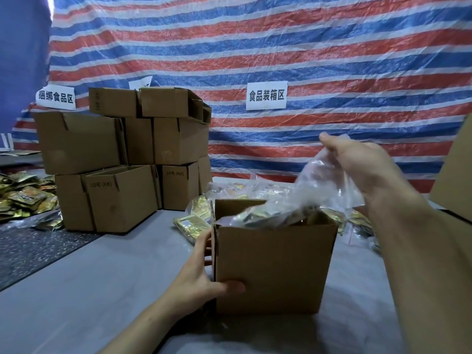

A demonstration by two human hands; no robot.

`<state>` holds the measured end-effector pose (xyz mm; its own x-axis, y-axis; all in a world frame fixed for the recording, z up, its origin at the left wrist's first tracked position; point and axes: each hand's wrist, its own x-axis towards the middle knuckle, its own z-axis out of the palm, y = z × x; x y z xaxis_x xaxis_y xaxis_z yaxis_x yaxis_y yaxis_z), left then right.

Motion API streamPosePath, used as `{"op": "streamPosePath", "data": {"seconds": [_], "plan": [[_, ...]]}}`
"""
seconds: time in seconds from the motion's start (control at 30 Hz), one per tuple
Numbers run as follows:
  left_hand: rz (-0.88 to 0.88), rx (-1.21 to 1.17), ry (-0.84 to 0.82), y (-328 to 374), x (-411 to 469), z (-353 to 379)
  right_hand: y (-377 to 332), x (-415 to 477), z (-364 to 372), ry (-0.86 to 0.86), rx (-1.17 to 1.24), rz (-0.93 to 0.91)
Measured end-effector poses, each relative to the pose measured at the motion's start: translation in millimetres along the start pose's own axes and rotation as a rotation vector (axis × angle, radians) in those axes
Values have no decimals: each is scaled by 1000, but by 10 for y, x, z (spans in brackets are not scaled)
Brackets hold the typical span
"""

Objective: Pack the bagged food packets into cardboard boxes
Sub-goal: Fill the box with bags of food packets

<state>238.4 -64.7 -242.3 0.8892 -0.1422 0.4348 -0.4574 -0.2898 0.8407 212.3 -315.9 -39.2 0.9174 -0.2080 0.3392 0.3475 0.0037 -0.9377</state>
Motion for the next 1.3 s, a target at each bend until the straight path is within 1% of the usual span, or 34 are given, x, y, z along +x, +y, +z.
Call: {"op": "streamPosePath", "data": {"seconds": [0.13, 0.2, 0.27, 0.33, 0.43, 0.5, 0.6, 0.77, 0.87, 1.07, 1.23, 1.27, 1.3], "plan": [[-13, -29, 2, -7, -13, 2, -60, 5, 44, -63, 372, 12], [-12, -27, -1, -5, -12, 4, -105, 2, 39, -157, 513, 2], [-17, -35, -1, 6, -13, 6, -107, -4, 31, -265, 583, -25], [-14, -28, 6, 13, -12, 9, -71, -4, 47, -347, 590, -25], [-7, -18, 1, 30, -14, 7, 13, -10, 133, -438, 544, 38], [-8, -14, -7, 40, -12, 7, 62, -17, 189, -484, 501, 74], [-9, -4, -7, 45, -10, 10, 105, -10, 237, -530, 482, 80], [-2, 0, -10, 48, -13, 16, 116, 1, 261, -569, 527, 71], [1, -1, -3, 43, -13, 20, 139, 14, 265, -604, 514, 59], [-12, -2, -11, 36, -20, -2, 309, 81, 321, -624, 497, 135], [-32, -10, -16, 42, -26, -15, 424, 147, 305, -606, 625, 163], [-33, -17, -15, 37, -26, -11, 450, 161, 295, -598, 592, 191], [-33, -25, -15, 33, -29, -8, 476, 174, 285, -577, 494, 221]]}}
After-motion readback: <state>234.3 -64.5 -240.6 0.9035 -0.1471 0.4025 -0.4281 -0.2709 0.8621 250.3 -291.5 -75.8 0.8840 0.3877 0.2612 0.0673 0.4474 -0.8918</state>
